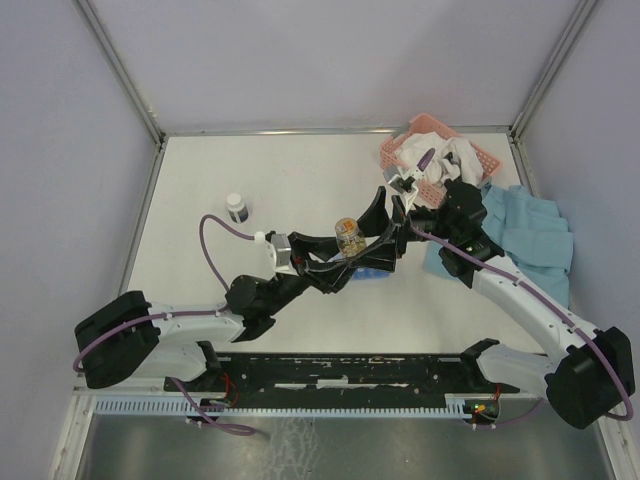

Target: Sort the pills into containers

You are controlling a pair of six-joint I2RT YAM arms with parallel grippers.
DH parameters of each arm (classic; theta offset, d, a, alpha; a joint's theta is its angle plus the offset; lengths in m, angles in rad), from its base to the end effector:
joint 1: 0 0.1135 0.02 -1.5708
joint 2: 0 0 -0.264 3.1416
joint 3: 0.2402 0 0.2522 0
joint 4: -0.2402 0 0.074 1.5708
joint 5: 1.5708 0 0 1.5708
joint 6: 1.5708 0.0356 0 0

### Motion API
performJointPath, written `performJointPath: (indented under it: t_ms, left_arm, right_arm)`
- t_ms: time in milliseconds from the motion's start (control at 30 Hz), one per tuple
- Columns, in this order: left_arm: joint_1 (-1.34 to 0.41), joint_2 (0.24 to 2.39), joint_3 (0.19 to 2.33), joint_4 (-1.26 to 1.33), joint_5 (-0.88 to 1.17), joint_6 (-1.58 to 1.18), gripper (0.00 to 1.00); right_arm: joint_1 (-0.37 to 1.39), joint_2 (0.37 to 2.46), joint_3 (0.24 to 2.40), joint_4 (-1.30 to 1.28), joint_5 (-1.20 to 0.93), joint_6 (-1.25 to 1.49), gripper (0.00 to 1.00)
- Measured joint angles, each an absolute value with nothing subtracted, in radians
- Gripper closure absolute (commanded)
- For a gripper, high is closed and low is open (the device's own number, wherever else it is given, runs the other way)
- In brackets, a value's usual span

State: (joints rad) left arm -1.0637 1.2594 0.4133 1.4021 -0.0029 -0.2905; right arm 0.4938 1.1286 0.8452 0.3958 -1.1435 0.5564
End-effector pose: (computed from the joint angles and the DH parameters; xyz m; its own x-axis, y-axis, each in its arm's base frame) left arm 0.1164 -0.2093 0.2790 -0.0045 -0.5818 -0.8133 0.9098 0.3352 -0.2447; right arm 0.2023 0.1457 0.3512 -0.4404 0.0115 -0.8977 -0.8951 -0.0822 0.4381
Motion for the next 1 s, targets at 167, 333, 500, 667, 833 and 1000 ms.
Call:
performJointPath:
  t_ms: [167, 333, 500, 667, 833, 1000]
  left_arm:
    - [-1.065, 1.261, 0.413, 1.402, -0.002, -0.299, 0.93]
    - [-1.065, 1.261, 0.413, 1.402, -0.002, -0.313, 0.93]
    - [-1.067, 1.262, 0.413, 1.402, -0.001, -0.317, 0.93]
    - [-1.069, 1.275, 0.413, 1.402, 0.0, -0.332, 0.93]
    - [-1.069, 1.288, 0.413, 1.402, 0.001, -0.351, 0.93]
    - [-1.071, 1.29, 0.412, 1.404, 0.0, -0.357, 0.93]
  right_arm:
    - [0.495, 1.129, 0.846, 0.419, -1.144, 0.596, 0.1]
    - [0.495, 1.129, 0.851, 0.433, -1.144, 0.616, 0.11]
    - [0.495, 1.129, 0.851, 0.431, -1.142, 0.614, 0.13]
    - [0.495, 1.129, 0.853, 0.429, -1.14, 0.613, 0.13]
    - [0.495, 1.129, 0.856, 0.425, -1.139, 0.61, 0.16]
    - [0.495, 1.129, 0.862, 0.395, -1.139, 0.588, 0.26]
